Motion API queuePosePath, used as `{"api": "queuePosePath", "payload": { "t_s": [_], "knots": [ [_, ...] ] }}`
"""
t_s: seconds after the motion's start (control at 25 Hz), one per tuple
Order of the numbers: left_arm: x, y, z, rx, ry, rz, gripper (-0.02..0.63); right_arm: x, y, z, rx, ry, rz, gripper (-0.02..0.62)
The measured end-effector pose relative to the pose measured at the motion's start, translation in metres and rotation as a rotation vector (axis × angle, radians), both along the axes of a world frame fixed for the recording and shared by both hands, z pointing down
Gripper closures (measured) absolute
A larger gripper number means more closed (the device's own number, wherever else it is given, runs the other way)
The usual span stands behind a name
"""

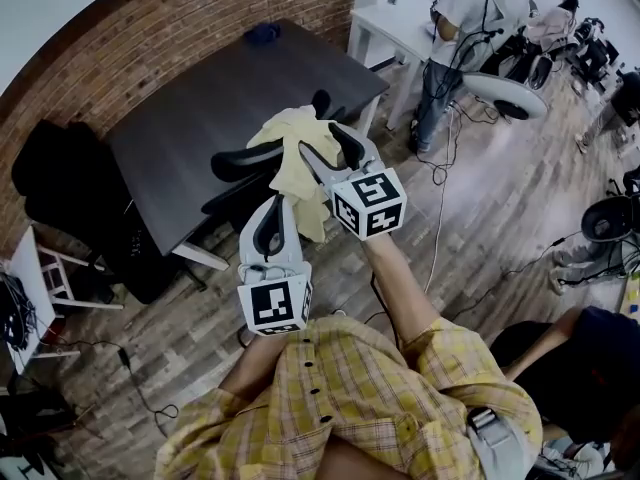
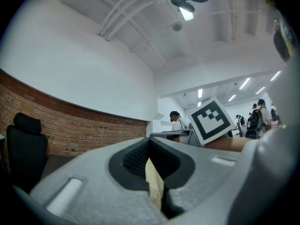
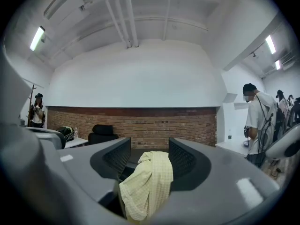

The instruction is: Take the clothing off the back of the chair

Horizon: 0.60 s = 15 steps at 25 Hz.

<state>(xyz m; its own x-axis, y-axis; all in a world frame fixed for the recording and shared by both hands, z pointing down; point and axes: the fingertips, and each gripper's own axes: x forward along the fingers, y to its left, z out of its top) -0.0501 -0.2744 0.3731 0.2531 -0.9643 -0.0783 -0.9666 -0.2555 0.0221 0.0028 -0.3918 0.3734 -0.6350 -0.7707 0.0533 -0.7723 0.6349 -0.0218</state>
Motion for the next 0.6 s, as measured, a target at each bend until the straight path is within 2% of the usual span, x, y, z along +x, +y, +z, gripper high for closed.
{"api": "queuePosePath", "payload": {
  "t_s": [0.6],
  "knots": [
    [-0.007,-0.008,0.006,-0.017,-0.013,-0.030,0.606,-0.016,-0.059,0.047,-0.110,0.046,-0.041,0.302]
  ]
}}
